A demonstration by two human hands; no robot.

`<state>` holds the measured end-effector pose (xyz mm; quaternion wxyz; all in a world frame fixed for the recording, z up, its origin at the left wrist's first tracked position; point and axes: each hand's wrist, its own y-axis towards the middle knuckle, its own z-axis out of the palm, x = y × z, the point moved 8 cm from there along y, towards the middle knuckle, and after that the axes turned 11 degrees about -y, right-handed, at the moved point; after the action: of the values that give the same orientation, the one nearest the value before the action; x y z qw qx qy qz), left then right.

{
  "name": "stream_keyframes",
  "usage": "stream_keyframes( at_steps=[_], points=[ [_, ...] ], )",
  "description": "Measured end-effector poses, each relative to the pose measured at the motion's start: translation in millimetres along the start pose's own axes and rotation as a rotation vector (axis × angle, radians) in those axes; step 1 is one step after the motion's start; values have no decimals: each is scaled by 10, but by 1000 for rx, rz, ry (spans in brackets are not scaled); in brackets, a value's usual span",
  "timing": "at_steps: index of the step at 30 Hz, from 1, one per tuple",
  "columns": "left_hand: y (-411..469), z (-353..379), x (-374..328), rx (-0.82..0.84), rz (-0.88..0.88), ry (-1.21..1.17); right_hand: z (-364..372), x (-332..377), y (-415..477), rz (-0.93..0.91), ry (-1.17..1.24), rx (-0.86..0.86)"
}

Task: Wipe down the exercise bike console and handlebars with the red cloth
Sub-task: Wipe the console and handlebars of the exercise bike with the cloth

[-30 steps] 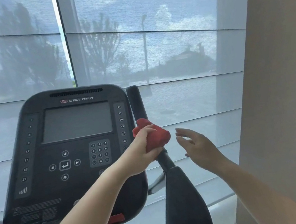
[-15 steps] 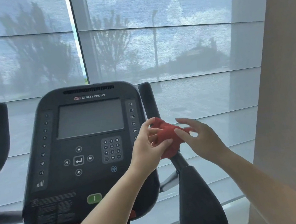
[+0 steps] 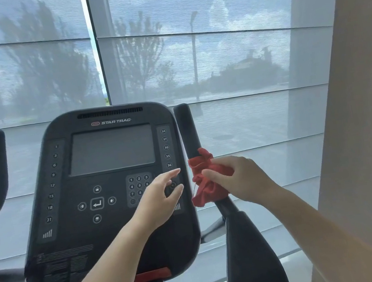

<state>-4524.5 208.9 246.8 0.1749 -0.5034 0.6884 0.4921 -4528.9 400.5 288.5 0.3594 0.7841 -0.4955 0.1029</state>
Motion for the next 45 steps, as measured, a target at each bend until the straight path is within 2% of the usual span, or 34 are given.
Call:
stream_keyframes(
  at_steps=[5,8,11,16,18,21,28,34,36,40,45],
  points=[
    [15,172,-89,37,50,0,25,-67,-46,20,-42,-31],
    [-6,203,42,56,21,115,-22,-133,-95,18,-86,-34],
    [-65,200,285,112,-50,275,-74,-237,-99,66,-20,-24],
    [-137,155,558,180,-102,492,-323,-188,75,92,52,-230],
    [-135,150,568,180,-103,485,-286,-96,133,60,77,-199],
    [-141,129,588,175,-109,478,4,-4,109,14,-28,-39],
    [-110,-2,621,116,-116,442,-95,-163,84,73,-3,-151],
    [-109,7,623,123,-127,425,-512,64,506,71,176,-394],
    [-115,6,620,126,-132,420,-510,159,644,64,203,-427],
    [-108,-5,603,121,-136,408,-193,229,689,18,198,-302],
    [-61,12,559,96,-135,418,25,9,468,25,76,-165]
  ],
)
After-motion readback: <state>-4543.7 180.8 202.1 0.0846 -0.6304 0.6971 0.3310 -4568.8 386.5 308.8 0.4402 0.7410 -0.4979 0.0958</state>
